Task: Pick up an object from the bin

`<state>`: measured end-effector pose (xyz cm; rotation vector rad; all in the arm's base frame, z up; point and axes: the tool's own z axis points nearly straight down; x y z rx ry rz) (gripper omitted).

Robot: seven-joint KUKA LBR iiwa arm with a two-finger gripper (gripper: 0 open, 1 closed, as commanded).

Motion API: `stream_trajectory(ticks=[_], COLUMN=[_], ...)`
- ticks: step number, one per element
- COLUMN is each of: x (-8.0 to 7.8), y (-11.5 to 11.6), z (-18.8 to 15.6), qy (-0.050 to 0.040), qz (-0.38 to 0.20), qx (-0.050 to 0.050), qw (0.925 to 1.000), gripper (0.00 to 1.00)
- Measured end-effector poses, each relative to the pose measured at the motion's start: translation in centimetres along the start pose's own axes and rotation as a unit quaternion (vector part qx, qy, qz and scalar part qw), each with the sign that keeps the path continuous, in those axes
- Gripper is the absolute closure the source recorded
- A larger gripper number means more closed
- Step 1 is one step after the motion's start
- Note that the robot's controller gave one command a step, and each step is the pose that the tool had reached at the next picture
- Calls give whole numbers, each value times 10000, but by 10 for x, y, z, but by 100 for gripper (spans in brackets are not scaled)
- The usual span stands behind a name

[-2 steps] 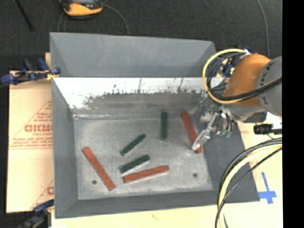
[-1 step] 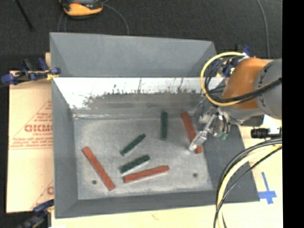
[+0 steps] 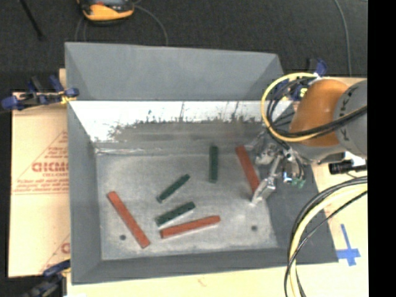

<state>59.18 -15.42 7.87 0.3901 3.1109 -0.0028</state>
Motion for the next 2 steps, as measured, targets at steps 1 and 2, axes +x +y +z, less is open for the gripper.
stream_trajectory(ticks=[1,2], x=[-11,-11], y=[2,2], z=[-1,-1], qy=[118,118], qz=[2685,2682], qx=[-68,-67], qw=[9632,9633], gripper=[100,100])
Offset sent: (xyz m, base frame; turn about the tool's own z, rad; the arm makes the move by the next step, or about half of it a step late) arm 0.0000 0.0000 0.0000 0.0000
